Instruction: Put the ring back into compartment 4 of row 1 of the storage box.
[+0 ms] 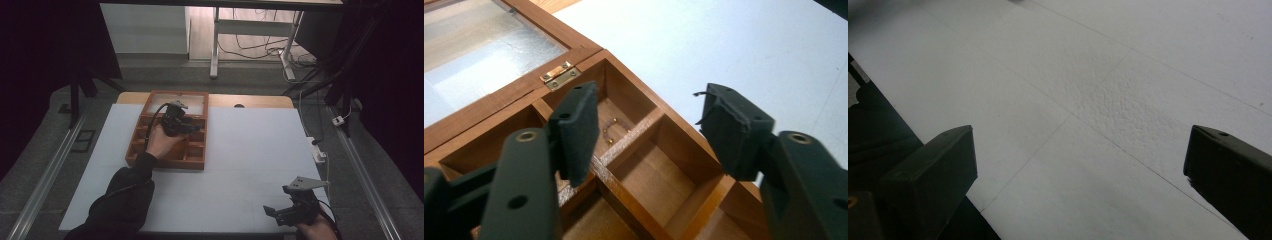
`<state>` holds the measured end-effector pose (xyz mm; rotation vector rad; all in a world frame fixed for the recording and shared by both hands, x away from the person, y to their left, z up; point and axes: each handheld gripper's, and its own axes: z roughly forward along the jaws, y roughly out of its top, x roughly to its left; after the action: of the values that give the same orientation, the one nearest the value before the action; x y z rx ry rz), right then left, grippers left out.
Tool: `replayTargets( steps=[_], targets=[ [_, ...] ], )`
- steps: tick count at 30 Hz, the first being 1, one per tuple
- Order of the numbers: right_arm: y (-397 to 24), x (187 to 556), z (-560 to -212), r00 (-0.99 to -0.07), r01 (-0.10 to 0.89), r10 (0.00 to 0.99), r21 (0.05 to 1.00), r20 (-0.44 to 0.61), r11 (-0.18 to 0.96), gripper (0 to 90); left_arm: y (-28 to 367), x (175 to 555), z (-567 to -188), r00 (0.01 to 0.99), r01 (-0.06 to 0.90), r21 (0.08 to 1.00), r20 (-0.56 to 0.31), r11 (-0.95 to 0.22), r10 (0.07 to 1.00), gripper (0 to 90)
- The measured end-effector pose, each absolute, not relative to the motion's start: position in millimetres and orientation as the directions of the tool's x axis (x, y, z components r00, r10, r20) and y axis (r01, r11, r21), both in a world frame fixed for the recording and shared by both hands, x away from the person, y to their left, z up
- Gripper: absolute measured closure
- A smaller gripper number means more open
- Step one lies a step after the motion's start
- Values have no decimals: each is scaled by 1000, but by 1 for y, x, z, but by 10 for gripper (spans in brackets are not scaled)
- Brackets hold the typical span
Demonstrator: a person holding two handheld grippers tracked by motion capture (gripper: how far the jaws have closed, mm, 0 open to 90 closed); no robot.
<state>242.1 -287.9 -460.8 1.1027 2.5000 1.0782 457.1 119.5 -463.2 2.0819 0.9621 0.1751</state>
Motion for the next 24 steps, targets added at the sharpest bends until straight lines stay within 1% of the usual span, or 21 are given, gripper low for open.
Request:
replayTargets(
  steps=[2,5,11,14,19,21,24],
  targets=[
    [-288,242,-461,-700,558,706,695,102,453,4,121,455,-463,709,570,729,-204,-378,675,349],
    [-288,242,-461,-699,560,707,694,104,452,4,122,450,-463,718,568,733,-219,-374,661,271],
    [-288,242,-461,-699,561,708,693,103,453,4,124,441,-465,721,571,732,-233,-371,652,170],
    [-288,243,-461,-698,562,708,692,103,453,4,124,438,-465,727,566,725,-212,-393,654,146],
    [-288,242,-461,-698,559,709,694,98,454,4,125,433,-464,733,559,725,-205,-402,649,103],
    [-288,242,-461,-698,558,709,695,99,453,4,125,431,-463,736,555,723,-197,-411,647,73],
    [-288,242,-461,-698,559,709,696,100,452,5,128,428,-462,738,555,729,-209,-401,641,40]
  ],
)
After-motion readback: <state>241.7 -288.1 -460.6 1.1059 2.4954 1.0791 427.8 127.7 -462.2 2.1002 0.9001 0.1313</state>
